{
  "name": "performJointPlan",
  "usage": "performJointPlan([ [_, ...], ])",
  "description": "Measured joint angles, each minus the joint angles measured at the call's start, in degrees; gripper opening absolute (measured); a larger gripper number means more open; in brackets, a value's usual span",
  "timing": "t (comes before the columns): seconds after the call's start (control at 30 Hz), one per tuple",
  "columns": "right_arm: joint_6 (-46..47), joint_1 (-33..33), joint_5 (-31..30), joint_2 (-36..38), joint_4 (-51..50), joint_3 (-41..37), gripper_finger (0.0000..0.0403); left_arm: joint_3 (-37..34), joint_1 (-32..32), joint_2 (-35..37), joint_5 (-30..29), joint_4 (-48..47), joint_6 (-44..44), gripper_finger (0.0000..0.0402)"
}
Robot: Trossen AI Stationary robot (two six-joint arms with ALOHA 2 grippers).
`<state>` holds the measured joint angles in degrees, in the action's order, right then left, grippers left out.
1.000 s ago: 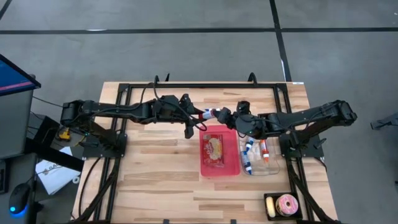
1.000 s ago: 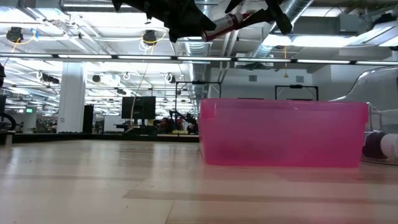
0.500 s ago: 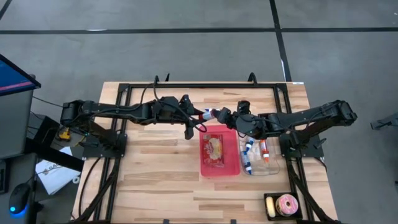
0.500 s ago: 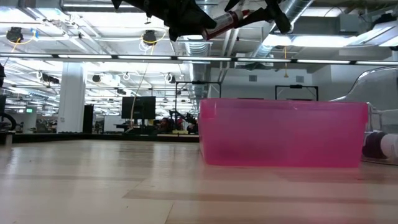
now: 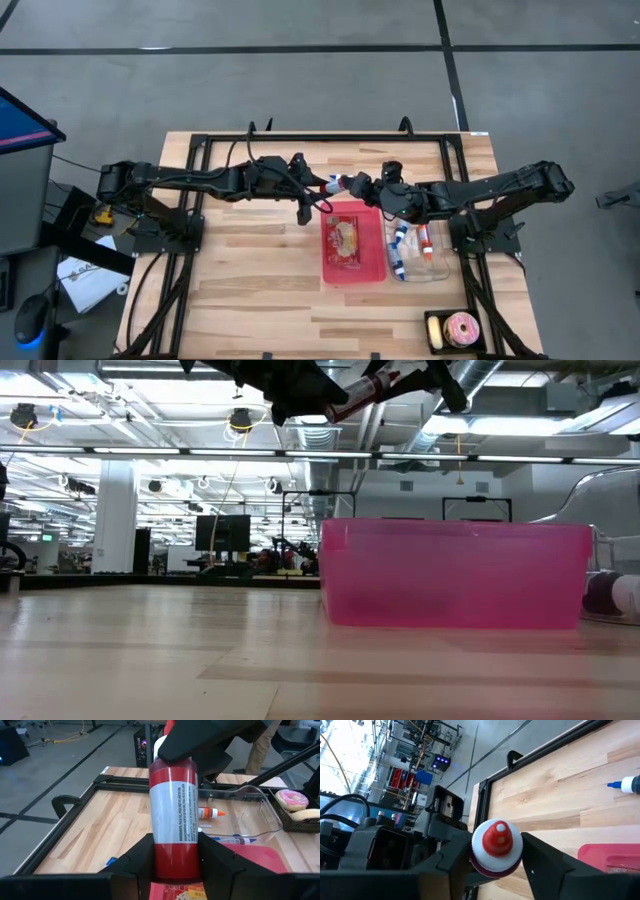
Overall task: Pick & Place Food Item
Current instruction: Put the red food coloring bottle into the transparent bin
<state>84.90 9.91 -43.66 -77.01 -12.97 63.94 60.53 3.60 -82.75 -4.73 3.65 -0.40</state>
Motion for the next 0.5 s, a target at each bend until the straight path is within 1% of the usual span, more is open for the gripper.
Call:
performJointPlan([
  [0.1,-0.6,0.1,0.0,0.1,0.3,0.0,0.0128,0.0,0.0,0.2,0.0,-0.1,-0.1,0.0124],
  [0.17,-0.8,0.3,0.0,0.2,0.3,0.0,0.0121,0.0,-0.2,0.5,0.0,-0.2,-0.1,0.0131],
  [0.37,-1.5,0.3,1.1,0.9,2.1,0.4,0.0123,-0.2,-0.4,4.3,0.7,-1.2,-1.0,0.0160],
  [0.43,-2.9,0.3,-0.2,1.4,0.8,0.1,0.0122,-0.3,-0.5,7.1,0.8,-2.8,-1.0,0.0169],
  [0.5,-3.0,0.1,-0.4,1.2,0.4,0.1,0.0122,-0.1,-0.5,10.1,0.4,-2.8,-1.0,0.0176],
])
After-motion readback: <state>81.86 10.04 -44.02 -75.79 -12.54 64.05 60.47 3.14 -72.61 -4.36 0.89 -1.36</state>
